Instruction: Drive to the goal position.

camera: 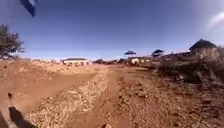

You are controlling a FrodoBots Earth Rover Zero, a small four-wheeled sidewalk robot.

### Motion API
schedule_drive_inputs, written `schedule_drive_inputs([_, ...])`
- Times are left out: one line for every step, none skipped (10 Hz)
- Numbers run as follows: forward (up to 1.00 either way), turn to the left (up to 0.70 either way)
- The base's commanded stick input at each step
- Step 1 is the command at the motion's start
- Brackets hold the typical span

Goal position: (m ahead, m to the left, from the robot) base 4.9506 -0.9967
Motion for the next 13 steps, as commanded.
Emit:
schedule_drive_inputs([0.5,-0.38])
schedule_drive_inputs([0.5,-0.45])
schedule_drive_inputs([0.5,-0.39])
schedule_drive_inputs([0.5,-0.33])
schedule_drive_inputs([0.5,-0.27])
schedule_drive_inputs([0.5,-0.21])
schedule_drive_inputs([0.5,-0.15])
schedule_drive_inputs([0.5,-0.09])
schedule_drive_inputs([0.5,-0.03])
schedule_drive_inputs([0.5,0.0])
schedule_drive_inputs([0.5,0.0])
schedule_drive_inputs([0.5,0.0])
schedule_drive_inputs([0.5,0.0])
